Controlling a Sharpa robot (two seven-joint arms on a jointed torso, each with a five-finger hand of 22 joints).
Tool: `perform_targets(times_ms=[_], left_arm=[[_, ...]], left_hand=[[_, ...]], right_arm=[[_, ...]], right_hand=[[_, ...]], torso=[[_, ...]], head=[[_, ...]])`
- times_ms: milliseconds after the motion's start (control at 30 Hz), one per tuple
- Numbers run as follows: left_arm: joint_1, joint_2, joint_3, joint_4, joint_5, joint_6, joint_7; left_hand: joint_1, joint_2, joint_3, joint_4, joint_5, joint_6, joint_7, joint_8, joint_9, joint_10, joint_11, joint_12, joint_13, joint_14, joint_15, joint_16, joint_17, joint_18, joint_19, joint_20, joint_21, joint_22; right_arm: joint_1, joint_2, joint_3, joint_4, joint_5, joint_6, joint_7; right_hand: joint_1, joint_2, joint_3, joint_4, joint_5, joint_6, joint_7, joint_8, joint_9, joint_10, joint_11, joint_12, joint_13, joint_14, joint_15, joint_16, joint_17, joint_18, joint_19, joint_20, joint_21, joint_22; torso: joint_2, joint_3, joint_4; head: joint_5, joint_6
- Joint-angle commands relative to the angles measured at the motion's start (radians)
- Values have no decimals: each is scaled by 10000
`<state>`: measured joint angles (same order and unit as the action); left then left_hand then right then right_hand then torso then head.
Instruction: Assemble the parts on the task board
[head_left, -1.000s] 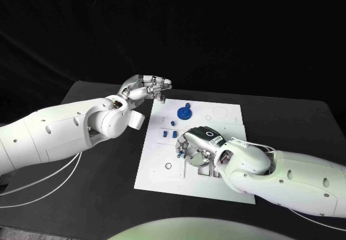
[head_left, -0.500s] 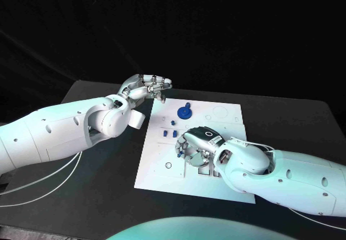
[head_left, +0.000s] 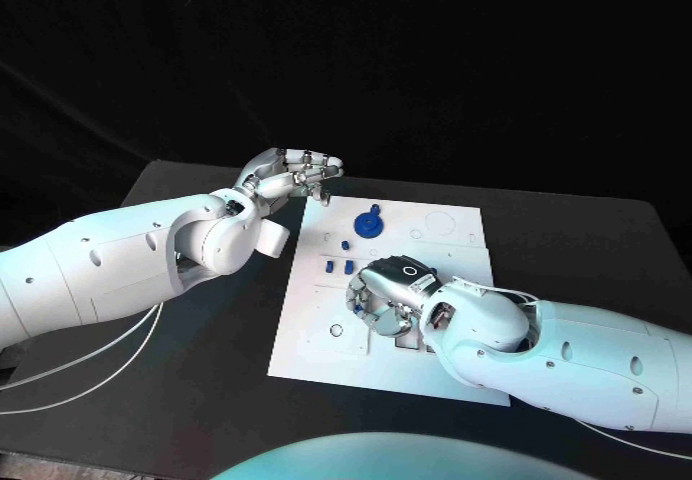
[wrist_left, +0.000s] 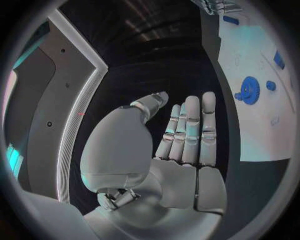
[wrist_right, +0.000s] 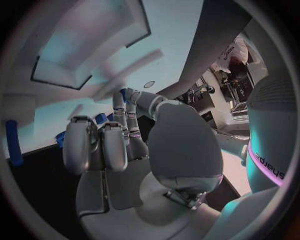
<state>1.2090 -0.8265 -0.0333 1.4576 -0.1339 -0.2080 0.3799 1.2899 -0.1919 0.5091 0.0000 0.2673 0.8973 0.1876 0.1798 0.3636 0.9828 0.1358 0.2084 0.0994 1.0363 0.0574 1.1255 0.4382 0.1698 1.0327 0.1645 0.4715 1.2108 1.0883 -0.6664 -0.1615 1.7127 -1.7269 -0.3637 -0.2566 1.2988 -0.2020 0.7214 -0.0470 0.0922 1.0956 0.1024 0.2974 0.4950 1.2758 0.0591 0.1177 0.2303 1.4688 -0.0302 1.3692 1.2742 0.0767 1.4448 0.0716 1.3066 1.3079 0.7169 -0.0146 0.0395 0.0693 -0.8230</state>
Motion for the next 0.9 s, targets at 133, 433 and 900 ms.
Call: perform_targets(times_ms=[133,433,900], left_arm=[[5,15,6,22,28,158,26],[5,12,6,6,27,158,12],[4,-8,5,-50,23,208,-14]], left_hand=[[-42,-23,-42,-15,58,-50,12,81,-15,-79,13,83,-12,-39,32,-55,-22,115,-48,-6,-77,-30],[-38,-19,-42,-17,61,-51,11,84,-17,-86,13,89,-13,-40,32,-56,-26,115,-46,-5,-79,-36],[-35,-15,-43,-19,64,-53,11,87,-18,-95,14,93,-14,-40,32,-57,-29,116,-46,-5,-82,-41]], right_arm=[[-50,43,-36,46,-254,495,-82],[-53,-103,-41,79,-248,-302,-110],[167,-1282,66,1152,-144,-1106,-141]], right_hand=[[-73,67,3,-10,-10,-53,72,4,60,94,-174,-54,45,506,-38,35,-33,-136,17,-5,-53,1395],[-734,-601,-256,160,-164,-1473,530,-897,-329,-1431,371,-537,-241,360,423,-126,-500,-33,-257,376,-614,1201],[-714,-734,-630,148,-102,-1638,507,-1025,-510,-1718,374,-399,-337,264,432,-284,-851,59,-416,447,-1002,1040]], torso=[[-7,4,-8],[-11,8,-11],[-13,13,-22]], head=[[5,-3],[-32,62],[-116,184]])
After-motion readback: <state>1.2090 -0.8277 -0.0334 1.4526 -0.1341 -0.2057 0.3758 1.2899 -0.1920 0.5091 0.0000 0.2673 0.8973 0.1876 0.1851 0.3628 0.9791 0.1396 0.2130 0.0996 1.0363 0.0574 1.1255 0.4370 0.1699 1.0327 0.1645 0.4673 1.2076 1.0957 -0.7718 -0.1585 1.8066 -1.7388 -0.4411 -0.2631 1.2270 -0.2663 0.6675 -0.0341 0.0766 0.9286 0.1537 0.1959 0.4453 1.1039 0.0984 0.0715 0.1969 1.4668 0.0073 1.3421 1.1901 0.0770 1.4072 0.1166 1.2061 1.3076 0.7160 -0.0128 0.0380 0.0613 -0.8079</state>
